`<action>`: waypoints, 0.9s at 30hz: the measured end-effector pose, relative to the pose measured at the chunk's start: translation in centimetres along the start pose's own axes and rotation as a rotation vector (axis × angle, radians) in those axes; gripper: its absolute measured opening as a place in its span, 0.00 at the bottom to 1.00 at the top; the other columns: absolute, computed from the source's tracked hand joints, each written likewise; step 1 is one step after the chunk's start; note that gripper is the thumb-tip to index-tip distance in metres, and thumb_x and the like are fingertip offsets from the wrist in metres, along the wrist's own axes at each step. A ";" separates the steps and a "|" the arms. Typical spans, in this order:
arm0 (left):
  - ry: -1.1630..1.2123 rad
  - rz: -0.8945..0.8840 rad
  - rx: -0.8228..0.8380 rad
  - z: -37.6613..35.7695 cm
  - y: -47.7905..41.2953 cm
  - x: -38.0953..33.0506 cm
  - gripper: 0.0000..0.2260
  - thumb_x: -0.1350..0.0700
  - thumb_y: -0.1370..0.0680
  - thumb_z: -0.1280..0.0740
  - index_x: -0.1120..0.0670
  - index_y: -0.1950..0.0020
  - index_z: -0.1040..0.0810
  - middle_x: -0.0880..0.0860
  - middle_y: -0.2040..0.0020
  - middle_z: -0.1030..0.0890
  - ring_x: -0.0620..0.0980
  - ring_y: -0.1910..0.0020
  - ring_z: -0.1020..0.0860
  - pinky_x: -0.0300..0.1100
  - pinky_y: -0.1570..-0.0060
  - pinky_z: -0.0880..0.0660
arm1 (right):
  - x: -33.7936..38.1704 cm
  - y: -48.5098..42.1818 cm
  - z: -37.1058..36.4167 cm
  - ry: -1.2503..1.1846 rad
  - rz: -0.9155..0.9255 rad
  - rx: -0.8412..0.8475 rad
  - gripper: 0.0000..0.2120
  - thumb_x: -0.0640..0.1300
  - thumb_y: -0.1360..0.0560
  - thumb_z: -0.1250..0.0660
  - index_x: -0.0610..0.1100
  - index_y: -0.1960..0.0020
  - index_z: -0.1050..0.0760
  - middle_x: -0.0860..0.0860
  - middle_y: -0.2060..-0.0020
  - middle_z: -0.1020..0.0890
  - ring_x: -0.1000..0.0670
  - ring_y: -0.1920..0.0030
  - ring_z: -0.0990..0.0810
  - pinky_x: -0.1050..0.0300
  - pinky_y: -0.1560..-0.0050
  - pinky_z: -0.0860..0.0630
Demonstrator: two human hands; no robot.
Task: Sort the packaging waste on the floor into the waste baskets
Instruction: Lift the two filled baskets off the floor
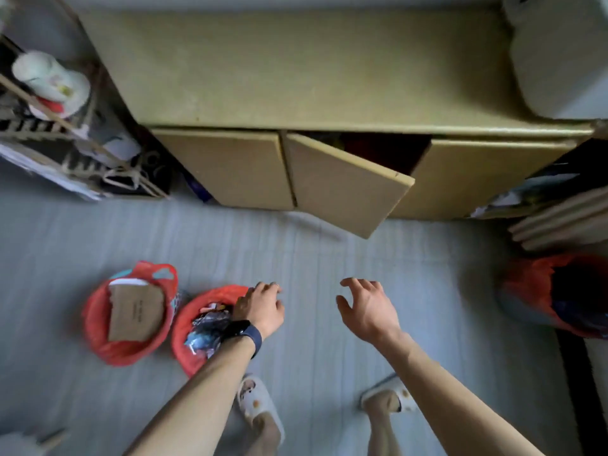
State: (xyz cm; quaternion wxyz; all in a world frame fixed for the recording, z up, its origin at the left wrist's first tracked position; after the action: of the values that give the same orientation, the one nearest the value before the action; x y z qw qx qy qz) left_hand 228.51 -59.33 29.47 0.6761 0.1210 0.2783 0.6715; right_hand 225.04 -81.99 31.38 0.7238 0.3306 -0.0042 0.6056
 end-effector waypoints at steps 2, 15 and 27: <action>0.076 0.077 -0.002 -0.7 0.4 6.5 0.11 0.55 0.25 0.37 0.49 0.44 0.21 0.53 0.43 0.19 0.56 0.42 0.22 0.48 0.45 0.25 | 3.5 -0.5 -3.9 0.015 -0.007 0.091 0.22 0.56 0.20 0.41 0.50 0.29 0.33 0.49 0.36 0.23 0.45 0.32 0.31 0.49 0.39 0.26; 0.541 0.604 0.035 -9.5 1.2 35.8 0.11 0.53 0.22 0.35 0.54 0.43 0.20 0.54 0.43 0.17 0.55 0.42 0.21 0.43 0.44 0.28 | 15.4 -5.6 -26.8 0.114 -0.062 0.402 0.28 0.57 0.22 0.39 0.46 0.27 0.38 0.43 0.34 0.25 0.39 0.34 0.27 0.47 0.38 0.26; 1.229 1.092 0.007 -24.8 -2.4 48.6 0.43 0.23 0.30 0.46 0.59 0.36 0.24 0.55 0.42 0.20 0.58 0.43 0.22 0.50 0.44 0.26 | 12.7 -8.6 -46.7 -0.089 -0.407 0.481 0.30 0.56 0.23 0.34 0.39 0.29 0.37 0.38 0.39 0.22 0.36 0.40 0.22 0.47 0.42 0.25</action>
State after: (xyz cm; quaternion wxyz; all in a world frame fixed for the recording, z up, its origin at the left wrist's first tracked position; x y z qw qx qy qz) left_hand 214.40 -17.31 -2.43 -0.0192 -0.1480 0.5030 0.8513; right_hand 217.53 -48.75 -4.05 0.7303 0.5125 0.1736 0.4169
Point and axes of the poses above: each hand's wrist, its own y-axis away from the middle knuckle, its own z-axis out of the back of the hand, x = y × z, the point moved 3 cm from there along -y, towards the middle knuckle
